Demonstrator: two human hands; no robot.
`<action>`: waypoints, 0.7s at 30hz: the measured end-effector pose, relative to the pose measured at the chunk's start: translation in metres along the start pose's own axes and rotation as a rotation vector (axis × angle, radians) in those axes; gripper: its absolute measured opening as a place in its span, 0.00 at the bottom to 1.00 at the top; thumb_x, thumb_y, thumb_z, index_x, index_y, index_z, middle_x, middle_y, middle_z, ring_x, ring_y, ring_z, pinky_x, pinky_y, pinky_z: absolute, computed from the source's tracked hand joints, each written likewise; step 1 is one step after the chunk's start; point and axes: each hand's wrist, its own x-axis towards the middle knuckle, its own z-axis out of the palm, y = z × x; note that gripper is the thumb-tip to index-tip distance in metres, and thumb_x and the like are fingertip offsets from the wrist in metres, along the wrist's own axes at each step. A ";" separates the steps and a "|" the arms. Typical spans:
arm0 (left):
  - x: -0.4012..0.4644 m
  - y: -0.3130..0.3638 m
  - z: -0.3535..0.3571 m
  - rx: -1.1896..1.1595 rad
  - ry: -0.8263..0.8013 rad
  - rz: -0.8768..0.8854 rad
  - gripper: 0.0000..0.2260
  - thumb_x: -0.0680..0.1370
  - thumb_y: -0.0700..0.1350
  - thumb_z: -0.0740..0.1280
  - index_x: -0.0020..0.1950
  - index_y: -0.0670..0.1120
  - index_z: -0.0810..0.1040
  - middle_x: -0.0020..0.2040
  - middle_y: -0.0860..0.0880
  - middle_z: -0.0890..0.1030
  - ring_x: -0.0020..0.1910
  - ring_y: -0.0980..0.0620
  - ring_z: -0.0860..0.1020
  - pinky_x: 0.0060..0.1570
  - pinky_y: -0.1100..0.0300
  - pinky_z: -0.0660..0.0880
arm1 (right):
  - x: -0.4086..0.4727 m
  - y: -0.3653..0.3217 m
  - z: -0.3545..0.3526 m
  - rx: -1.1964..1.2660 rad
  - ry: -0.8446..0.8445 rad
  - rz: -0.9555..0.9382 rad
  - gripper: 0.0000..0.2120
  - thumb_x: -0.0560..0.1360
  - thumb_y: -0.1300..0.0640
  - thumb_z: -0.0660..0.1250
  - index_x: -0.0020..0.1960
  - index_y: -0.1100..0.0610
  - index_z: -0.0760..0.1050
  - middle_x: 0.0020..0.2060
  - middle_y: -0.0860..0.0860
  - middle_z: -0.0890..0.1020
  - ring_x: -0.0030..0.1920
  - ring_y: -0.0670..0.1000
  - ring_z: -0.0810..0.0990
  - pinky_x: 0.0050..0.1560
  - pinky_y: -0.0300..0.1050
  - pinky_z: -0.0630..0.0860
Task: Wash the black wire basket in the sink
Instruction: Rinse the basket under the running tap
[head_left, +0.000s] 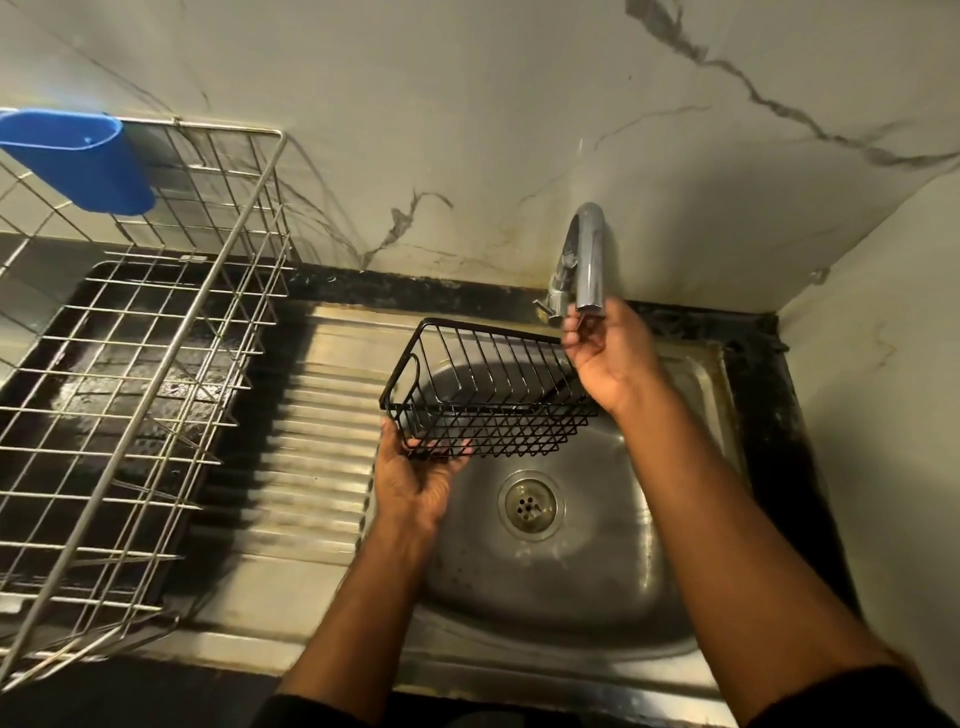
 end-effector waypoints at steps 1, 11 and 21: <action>-0.001 0.000 0.000 -0.011 0.001 0.004 0.22 0.84 0.56 0.62 0.72 0.43 0.75 0.65 0.36 0.80 0.66 0.34 0.77 0.64 0.30 0.72 | 0.000 0.000 -0.003 -0.035 0.015 -0.041 0.07 0.82 0.59 0.60 0.53 0.61 0.76 0.35 0.53 0.79 0.34 0.47 0.75 0.34 0.38 0.72; -0.001 -0.001 0.005 0.034 -0.041 0.040 0.20 0.83 0.57 0.63 0.66 0.44 0.78 0.66 0.36 0.80 0.66 0.34 0.78 0.64 0.30 0.72 | -0.002 0.020 -0.028 -1.274 -0.118 -0.439 0.17 0.85 0.53 0.56 0.68 0.60 0.74 0.66 0.59 0.77 0.66 0.59 0.75 0.65 0.54 0.72; -0.007 0.011 0.014 -0.068 -0.071 -0.004 0.27 0.83 0.60 0.58 0.73 0.42 0.75 0.68 0.33 0.78 0.67 0.33 0.77 0.66 0.31 0.72 | -0.049 0.043 0.029 -1.715 -0.616 -0.829 0.28 0.84 0.42 0.42 0.81 0.51 0.44 0.80 0.46 0.43 0.79 0.47 0.39 0.76 0.42 0.34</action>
